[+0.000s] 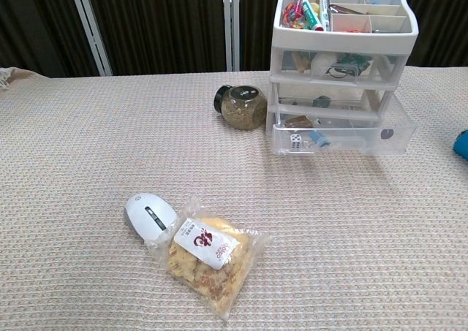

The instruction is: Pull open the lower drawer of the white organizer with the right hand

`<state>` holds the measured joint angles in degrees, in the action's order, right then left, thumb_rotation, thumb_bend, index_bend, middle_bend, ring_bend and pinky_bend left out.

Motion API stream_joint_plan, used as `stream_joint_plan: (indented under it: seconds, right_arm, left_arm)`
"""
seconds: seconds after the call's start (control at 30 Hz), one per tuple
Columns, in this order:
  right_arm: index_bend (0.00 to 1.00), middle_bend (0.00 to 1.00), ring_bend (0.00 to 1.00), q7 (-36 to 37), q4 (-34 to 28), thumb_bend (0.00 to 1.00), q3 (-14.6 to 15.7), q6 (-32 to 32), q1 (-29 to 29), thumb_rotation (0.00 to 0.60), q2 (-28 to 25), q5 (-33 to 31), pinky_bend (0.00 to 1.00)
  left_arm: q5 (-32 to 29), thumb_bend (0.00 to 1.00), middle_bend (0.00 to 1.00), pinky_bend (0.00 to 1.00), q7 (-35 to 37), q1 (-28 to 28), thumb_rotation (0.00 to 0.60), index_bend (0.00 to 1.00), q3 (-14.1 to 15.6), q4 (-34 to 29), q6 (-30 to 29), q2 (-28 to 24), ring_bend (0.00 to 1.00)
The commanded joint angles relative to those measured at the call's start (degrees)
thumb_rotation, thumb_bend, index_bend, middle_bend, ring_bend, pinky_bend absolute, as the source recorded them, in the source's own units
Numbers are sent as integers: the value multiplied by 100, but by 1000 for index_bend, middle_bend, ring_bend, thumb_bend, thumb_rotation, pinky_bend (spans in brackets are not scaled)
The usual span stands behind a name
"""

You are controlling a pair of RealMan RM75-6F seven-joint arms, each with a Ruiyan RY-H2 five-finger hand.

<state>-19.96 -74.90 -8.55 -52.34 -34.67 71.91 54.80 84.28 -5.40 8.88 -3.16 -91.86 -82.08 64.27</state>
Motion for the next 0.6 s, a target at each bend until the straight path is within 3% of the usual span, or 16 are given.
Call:
stream_joint_plan:
  seconds: [0.03,0.27,0.6]
  right_arm:
    - [576,1000,1000,19,-70,257,40,16,35,600,8,22,716]
    - [578,1000,1000,-354,-26,247,195,81,22,600,100,-76,717]
    - [574,1000,1000,-550,304,246,101,339,83,600,163,-1039,716]
  left_arm:
    - [3,286,0,0,7,1,600,0,2,-2,2,-3,0]
    - [19,286,0,0,37,-2,600,0,11,3,1,-10,0]
    - [26,286,0,0,62,9,600,0,12,-6,20,-26,0]
